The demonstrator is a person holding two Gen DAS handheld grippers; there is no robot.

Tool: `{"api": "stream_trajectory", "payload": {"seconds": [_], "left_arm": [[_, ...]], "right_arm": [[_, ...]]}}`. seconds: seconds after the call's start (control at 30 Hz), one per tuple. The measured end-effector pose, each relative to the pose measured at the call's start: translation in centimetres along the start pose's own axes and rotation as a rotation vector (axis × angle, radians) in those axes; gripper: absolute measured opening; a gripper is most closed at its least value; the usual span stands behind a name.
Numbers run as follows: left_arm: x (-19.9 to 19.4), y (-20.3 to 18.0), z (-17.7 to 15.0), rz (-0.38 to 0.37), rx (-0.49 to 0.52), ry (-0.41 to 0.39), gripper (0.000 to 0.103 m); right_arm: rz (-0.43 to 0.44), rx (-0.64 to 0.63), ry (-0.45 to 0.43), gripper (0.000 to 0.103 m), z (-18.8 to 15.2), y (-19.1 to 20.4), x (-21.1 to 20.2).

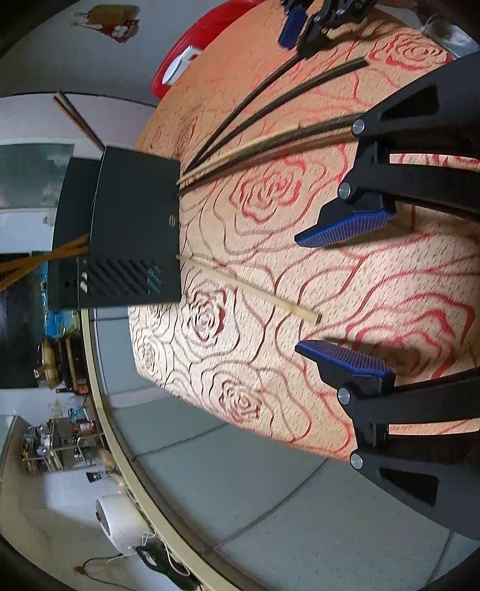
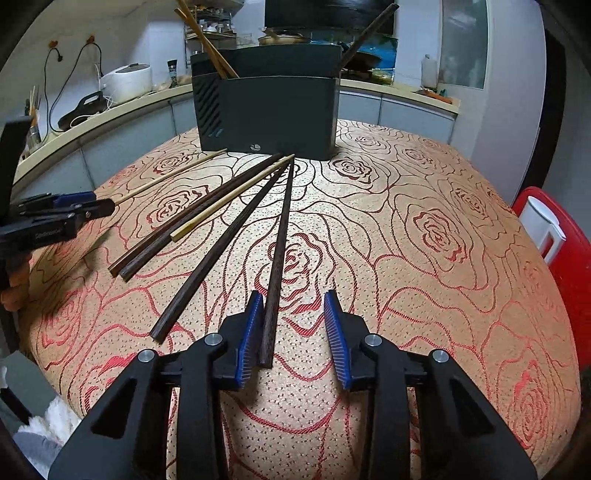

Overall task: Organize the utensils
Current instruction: 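Lower the right tool onto a dark chopstick and close on it, then lift the dark chopstick with the right tool while the left tool carries a wooden chopstick to the holder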

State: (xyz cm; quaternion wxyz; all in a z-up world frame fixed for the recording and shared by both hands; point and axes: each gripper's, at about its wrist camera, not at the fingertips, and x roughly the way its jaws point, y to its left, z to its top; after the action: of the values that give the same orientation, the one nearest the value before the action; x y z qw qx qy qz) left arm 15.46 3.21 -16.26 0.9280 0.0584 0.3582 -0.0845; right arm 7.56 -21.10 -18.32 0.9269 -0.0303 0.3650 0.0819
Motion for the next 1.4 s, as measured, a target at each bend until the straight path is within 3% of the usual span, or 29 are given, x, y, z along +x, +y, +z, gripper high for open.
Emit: {"api": "stream_trajectory", "payload": {"seconds": [0.13,0.27,0.33,0.37,0.53,0.77,0.9,1.03,1.13,1.4], "left_arm": [[0.8,1.6,0.2,-0.038,-0.065,0.043,0.048],[1.2,1.5,0.1,-0.082,-0.064,0.076,0.023],[1.1,1.0,0.1,-0.102,-0.046,0.078,0.010],[1.1,0.8,0.0,-0.105,-0.037,0.077,0.009],[1.3,0.6,0.3,-0.074,-0.026,0.066,0.009],[2.0,1.1,1.1,-0.150,-0.053,0.101,0.008],[1.7,0.2,0.8,-0.155,-0.013,0.091,0.005],[0.8,-0.8,0.7,-0.103,0.030,0.059,0.005],[-0.6,-0.8,1.0,-0.106,0.032,0.024,0.005],[-5.7,-0.9,2.3,-0.109,0.052,-0.073,0.005]], "right_arm": [[0.012,0.007,-0.001,0.033,-0.1,0.0,-0.1],[0.020,0.011,-0.007,0.029,-0.4,0.1,-0.3],[0.023,0.007,-0.012,0.023,-0.5,0.3,-0.4],[0.028,0.008,-0.015,0.022,-0.6,0.4,-0.5],[0.037,0.016,-0.035,0.021,-0.8,0.4,-0.4],[0.032,0.010,-0.050,0.020,-0.9,0.5,-0.4],[0.030,0.012,-0.048,0.011,-0.9,0.5,-0.4],[0.036,0.019,-0.031,0.008,-0.7,0.3,-0.5],[0.047,0.032,-0.025,0.008,-0.6,0.1,-0.7],[0.062,0.078,-0.123,0.008,1.8,-1.7,-4.3]]}}
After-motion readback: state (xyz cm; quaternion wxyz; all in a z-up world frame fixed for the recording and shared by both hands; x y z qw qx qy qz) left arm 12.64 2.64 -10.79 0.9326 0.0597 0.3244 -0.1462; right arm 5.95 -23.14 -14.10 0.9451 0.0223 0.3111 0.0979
